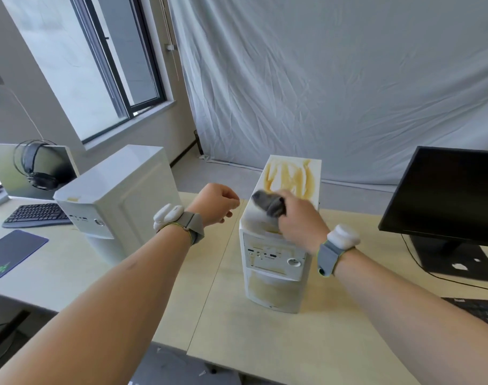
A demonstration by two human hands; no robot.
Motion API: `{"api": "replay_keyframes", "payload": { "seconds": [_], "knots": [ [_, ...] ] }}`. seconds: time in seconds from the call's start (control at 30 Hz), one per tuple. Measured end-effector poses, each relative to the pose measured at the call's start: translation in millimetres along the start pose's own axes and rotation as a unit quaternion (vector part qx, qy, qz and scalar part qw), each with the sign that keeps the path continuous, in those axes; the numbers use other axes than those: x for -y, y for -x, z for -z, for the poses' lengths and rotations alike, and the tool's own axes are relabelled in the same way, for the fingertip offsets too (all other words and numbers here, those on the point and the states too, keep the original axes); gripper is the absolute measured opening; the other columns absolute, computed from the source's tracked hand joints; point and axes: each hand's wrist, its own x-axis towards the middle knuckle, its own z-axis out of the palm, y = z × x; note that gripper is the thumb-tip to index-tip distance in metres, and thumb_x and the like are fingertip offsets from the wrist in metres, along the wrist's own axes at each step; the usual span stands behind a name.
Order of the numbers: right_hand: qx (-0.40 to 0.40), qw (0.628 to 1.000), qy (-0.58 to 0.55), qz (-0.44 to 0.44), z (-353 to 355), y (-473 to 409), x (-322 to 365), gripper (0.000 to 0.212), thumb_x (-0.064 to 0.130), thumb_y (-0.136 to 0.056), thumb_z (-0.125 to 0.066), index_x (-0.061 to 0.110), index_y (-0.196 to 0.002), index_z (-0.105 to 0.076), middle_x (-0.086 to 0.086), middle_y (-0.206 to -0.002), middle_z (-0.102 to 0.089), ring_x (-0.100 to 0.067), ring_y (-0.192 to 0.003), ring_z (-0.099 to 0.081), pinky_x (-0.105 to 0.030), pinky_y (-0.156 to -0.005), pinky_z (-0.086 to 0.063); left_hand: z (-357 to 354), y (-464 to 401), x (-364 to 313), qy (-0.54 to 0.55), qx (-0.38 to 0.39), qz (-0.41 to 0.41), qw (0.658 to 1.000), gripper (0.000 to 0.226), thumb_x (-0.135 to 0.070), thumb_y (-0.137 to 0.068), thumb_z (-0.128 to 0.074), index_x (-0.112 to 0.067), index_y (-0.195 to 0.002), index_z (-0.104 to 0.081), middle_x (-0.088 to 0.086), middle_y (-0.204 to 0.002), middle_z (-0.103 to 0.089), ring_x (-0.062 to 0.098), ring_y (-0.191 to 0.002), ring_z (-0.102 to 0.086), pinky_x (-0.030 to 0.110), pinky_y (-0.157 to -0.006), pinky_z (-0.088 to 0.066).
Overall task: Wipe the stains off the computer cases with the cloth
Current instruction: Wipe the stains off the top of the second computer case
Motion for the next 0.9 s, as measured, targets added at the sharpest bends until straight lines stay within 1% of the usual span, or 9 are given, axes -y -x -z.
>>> {"api": "replay_keyframes", "payload": {
  "seconds": [0.07,0.2,0.3,0.47,0.53,0.6,0.67,0.77,0.9],
  "knots": [
    [0.069,0.997,0.019,0.019,-20,7,-4,0.050,0.009,-0.083,-0.044,0.024,-0.128,-0.059,-0.007,-0.104,-0.070,-0.029,-0.094,-0.063,-0.042,-0.082,-0.054,-9,-4,1,-0.048,0.009,-0.012,0.999,0.012,-0.016,-0.095,-0.064,-0.014,-0.101,-0.074,0.003,-0.089,-0.073,0.018,-0.083,-0.072,0.034,-0.075,-0.063],
    [0.035,0.984,0.142,0.104,-36,8,-11,0.033,0.011,-0.084,-0.050,0.020,-0.111,-0.068,-0.003,-0.098,-0.071,-0.029,-0.092,-0.065,-0.040,-0.078,-0.053,-22,-7,-4,-0.118,0.032,-0.053,0.991,0.024,-0.009,-0.089,-0.061,-0.023,-0.099,-0.078,-0.004,-0.097,-0.074,0.014,-0.089,-0.069,0.028,-0.082,-0.057],
    [0.031,0.962,0.221,0.160,-34,14,-14,0.029,0.007,-0.086,-0.050,0.013,-0.108,-0.068,-0.005,-0.103,-0.068,-0.028,-0.098,-0.063,-0.036,-0.077,-0.050,-32,-5,-7,-0.198,0.055,-0.075,0.976,0.041,-0.002,-0.085,-0.052,-0.027,-0.101,-0.080,-0.005,-0.101,-0.074,0.016,-0.094,-0.066,0.031,-0.087,-0.057],
    [0.065,0.949,0.284,0.123,-27,20,-2,0.022,0.002,-0.086,-0.045,0.012,-0.097,-0.061,-0.007,-0.098,-0.065,-0.030,-0.089,-0.059,-0.034,-0.066,-0.041,-24,-2,-5,-0.268,0.048,-0.120,0.955,0.054,0.002,-0.082,-0.043,-0.029,-0.108,-0.079,-0.003,-0.111,-0.075,0.017,-0.101,-0.066,0.032,-0.094,-0.056],
    [0.078,0.936,0.326,0.107,-20,22,3,0.016,0.003,-0.084,-0.045,0.015,-0.086,-0.055,-0.006,-0.085,-0.062,-0.029,-0.078,-0.055,-0.035,-0.063,-0.045,-21,-2,-5,-0.272,0.058,-0.130,0.952,0.057,0.003,-0.081,-0.042,-0.029,-0.112,-0.078,-0.003,-0.116,-0.074,0.016,-0.101,-0.066,0.030,-0.096,-0.055],
    [0.087,0.918,0.379,0.080,-18,24,14,0.015,0.004,-0.085,-0.044,0.016,-0.081,-0.051,-0.002,-0.069,-0.051,-0.028,-0.070,-0.051,-0.033,-0.060,-0.043,-20,-1,-3,-0.270,0.065,-0.136,0.951,0.058,0.004,-0.082,-0.041,-0.029,-0.113,-0.078,-0.002,-0.119,-0.072,0.015,-0.095,-0.062,0.027,-0.094,-0.054],
    [0.073,0.915,0.393,0.055,-30,23,28,0.016,0.005,-0.087,-0.044,0.017,-0.079,-0.051,0.000,-0.065,-0.044,-0.027,-0.069,-0.050,-0.032,-0.059,-0.038,-17,-1,1,-0.258,0.074,-0.139,0.953,0.058,0.004,-0.083,-0.040,-0.028,-0.113,-0.078,-0.001,-0.119,-0.071,0.015,-0.091,-0.060,0.028,-0.093,-0.054],
    [0.021,0.942,0.326,0.077,-67,18,38,0.015,0.008,-0.081,-0.047,0.014,-0.080,-0.060,-0.005,-0.079,-0.063,-0.027,-0.076,-0.057,-0.036,-0.063,-0.048,-15,-9,12,-0.242,0.088,-0.150,0.955,0.050,-0.001,-0.088,-0.045,-0.029,-0.112,-0.079,0.000,-0.115,-0.072,0.017,-0.086,-0.062,0.030,-0.087,-0.057],
    [-0.014,0.945,0.311,0.100,-88,21,20,0.028,0.008,-0.075,-0.037,0.011,-0.082,-0.065,-0.008,-0.084,-0.066,-0.028,-0.081,-0.060,-0.042,-0.066,-0.053,-16,-14,20,-0.249,0.092,-0.183,0.947,0.040,-0.007,-0.092,-0.049,-0.028,-0.110,-0.079,0.000,-0.108,-0.073,0.021,-0.094,-0.064,0.035,-0.086,-0.059]
  ]
}}
